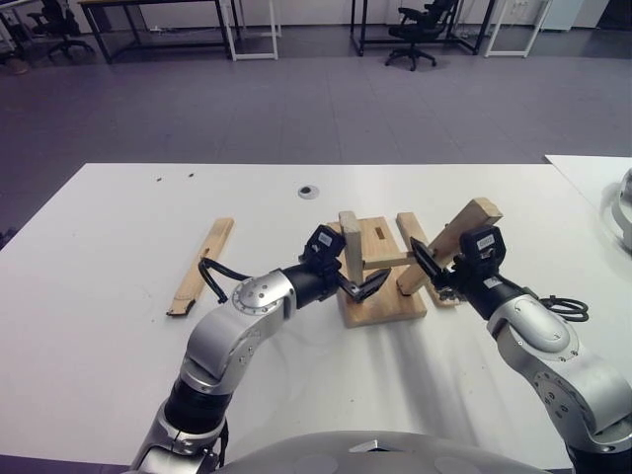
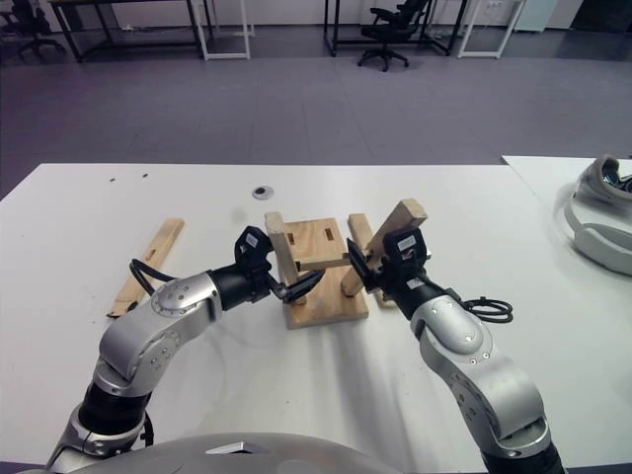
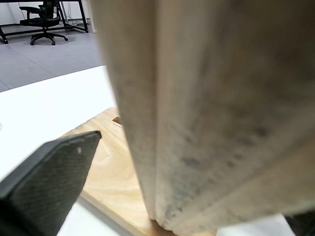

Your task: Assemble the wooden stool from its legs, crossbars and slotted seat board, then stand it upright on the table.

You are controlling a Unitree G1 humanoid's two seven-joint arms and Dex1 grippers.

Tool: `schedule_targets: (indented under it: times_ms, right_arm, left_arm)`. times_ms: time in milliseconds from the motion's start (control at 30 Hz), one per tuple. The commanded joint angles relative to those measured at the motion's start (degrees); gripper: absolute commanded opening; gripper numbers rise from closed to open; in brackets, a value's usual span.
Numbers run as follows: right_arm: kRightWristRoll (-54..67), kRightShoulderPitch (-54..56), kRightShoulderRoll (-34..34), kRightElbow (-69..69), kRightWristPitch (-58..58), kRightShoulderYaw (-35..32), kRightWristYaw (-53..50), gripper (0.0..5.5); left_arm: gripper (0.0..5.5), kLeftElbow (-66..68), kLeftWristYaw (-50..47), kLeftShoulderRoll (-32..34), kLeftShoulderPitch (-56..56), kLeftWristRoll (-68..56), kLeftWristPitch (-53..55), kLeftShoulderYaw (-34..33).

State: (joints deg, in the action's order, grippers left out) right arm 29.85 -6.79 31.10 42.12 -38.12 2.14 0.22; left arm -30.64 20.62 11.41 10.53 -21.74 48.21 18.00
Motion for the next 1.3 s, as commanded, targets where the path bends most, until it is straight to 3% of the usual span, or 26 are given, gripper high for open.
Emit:
schedule_targets:
  times_ms: [33, 200, 367, 433, 533, 667, 767, 933, 1067, 1133, 1200, 1300]
  right_arm:
    - [12.3, -2.7, -3.5, -1.8, -3.9, -4.5, 6.3, 3.44]
    - [26.3, 3.5, -3.0, -1.8, 0.5, -19.8, 9.9, 3.44]
    - [39.7, 16.5, 4.2, -3.7, 1.5, -27.6, 14.1, 3.44]
    - [40.7, 26.0, 5.5, -9.8, 1.0, -26.0, 13.1, 3.44]
    - [39.0, 33.2, 6.3, -16.9, -2.5, -21.4, 11.3, 3.44]
    - [30.4, 20.2, 3.5, -21.2, -4.5, -12.4, 14.9, 3.44]
    - [26.1, 16.8, -0.6, -23.2, -1.5, -10.1, 13.8, 3.44]
    - [30.9, 24.2, -4.5, -20.9, 2.5, -14.9, 13.9, 3.44]
    - [35.3, 30.1, -5.1, -31.6, 4.5, -23.0, 14.2, 3.44]
    - [28.1, 29.4, -3.6, -37.6, 5.5, -19.5, 18.0, 3.44]
    - [20.2, 26.3, -2.7, -40.8, 5.5, -11.3, 23.7, 3.44]
    - [15.5, 17.9, -2.6, -34.2, 2.7, 1.5, 32.8, 3.44]
  left_arm:
    - [5.4, -2.1, 2.5, 3.2, -2.0, -0.3, -2.5, -1.4]
    - [5.4, -7.3, 8.4, 8.2, -0.6, -7.9, -6.5, -14.6]
    - [5.4, -6.2, 9.3, 11.9, 17.8, -24.1, -3.4, -28.1]
    - [5.4, -0.8, 8.0, 11.1, 28.1, -27.3, -3.6, -29.8]
    - [5.4, 6.9, 9.4, 11.1, 32.8, -22.8, -6.0, -24.5]
    - [5.4, 13.6, 15.0, 9.2, 15.1, -14.4, -13.8, -12.2]
    - [5.4, 21.7, 18.6, 9.7, 6.2, -6.2, -23.2, -6.0]
    - [5.4, 24.1, 18.1, 8.0, 15.0, -12.7, -25.8, -12.1]
    - [5.4, 24.0, 16.3, 7.1, 22.3, -27.0, -19.7, -23.4]
    - [5.4, 25.9, 15.7, 8.9, 23.6, -29.7, -18.5, -28.4]
    - [5.4, 27.0, 17.0, 12.8, 21.8, -28.3, -18.3, -31.0]
    - [5.4, 30.4, 24.3, 24.1, 13.1, -21.4, -18.8, -31.7]
